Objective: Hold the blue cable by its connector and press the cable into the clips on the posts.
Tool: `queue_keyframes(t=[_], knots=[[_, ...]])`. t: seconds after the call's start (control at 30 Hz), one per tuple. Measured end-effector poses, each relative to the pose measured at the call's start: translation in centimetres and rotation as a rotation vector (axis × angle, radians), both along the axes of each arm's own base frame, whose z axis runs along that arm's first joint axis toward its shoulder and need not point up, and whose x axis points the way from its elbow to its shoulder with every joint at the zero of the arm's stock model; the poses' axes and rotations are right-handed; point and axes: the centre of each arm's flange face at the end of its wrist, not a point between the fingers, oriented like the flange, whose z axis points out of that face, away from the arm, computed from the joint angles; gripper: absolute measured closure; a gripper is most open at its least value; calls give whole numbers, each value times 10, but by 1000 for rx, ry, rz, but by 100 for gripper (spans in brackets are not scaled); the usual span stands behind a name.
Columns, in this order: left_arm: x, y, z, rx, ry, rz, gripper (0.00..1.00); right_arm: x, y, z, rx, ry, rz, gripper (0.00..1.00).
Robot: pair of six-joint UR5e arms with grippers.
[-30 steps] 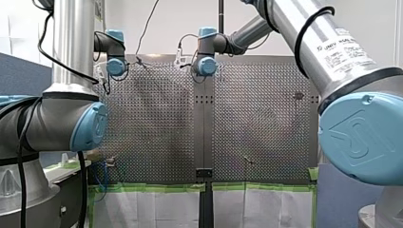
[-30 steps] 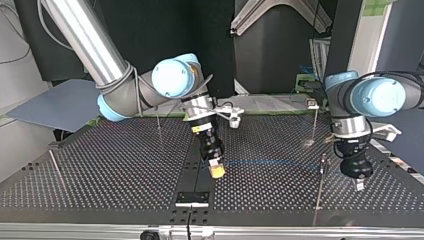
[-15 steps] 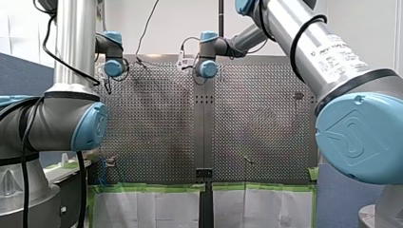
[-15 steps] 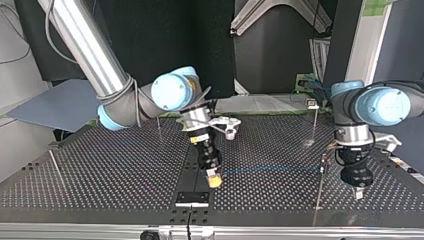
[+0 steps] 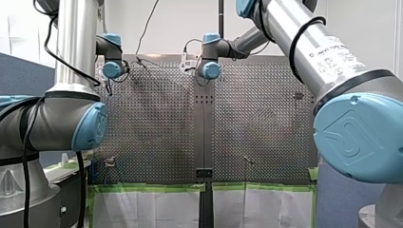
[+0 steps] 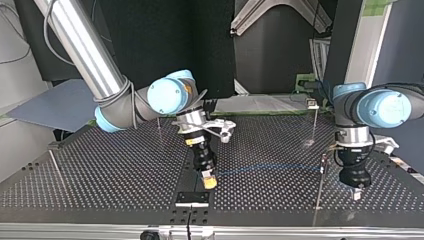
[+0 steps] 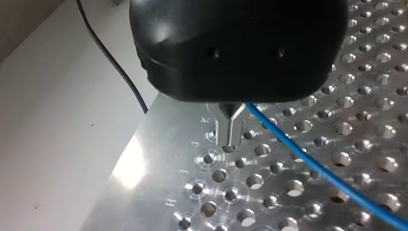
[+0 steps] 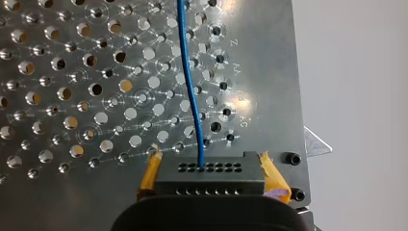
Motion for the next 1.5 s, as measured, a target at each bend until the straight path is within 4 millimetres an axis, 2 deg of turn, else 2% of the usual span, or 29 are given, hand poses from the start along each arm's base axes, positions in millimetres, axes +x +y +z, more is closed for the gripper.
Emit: queue_keyframes(t=[0.03,0.07,0.1,0.27,0.33,0.37,0.43,0.47,0.5,0.53,1.07,1.23,1.5], knots=[[0,0,0,0,-4,0,72,0,0,0,0,0,1,100],[0,0,1,1,-6,2,72,1,1,0,0,0,1,100],[0,1,1,2,-8,8,64,1,1,0,1,1,2,100],[-1,4,-2,2,7,43,64,3,4,0,2,2,6,100],[-2,5,-5,-4,16,50,55,2,4,-1,3,3,6,100],[-3,5,-6,-7,21,55,55,2,4,-1,3,3,6,100],[-4,6,-9,-14,26,68,22,2,3,-1,4,4,6,100],[-5,7,-9,-14,27,71,22,2,3,-1,4,4,5,100],[-5,6,-10,-11,29,72,3,1,2,-1,4,4,5,100],[-5,6,-11,-8,32,69,0,1,2,-1,4,4,4,100],[-17,-13,-15,11,127,-18,0,-2,-2,-1,5,6,-1,100],[-35,-19,-7,-2,151,-19,0,-2,-2,-1,6,6,-2,100],[-72,-32,-12,-57,216,-85,0,-3,-4,-2,6,7,-3,100]])
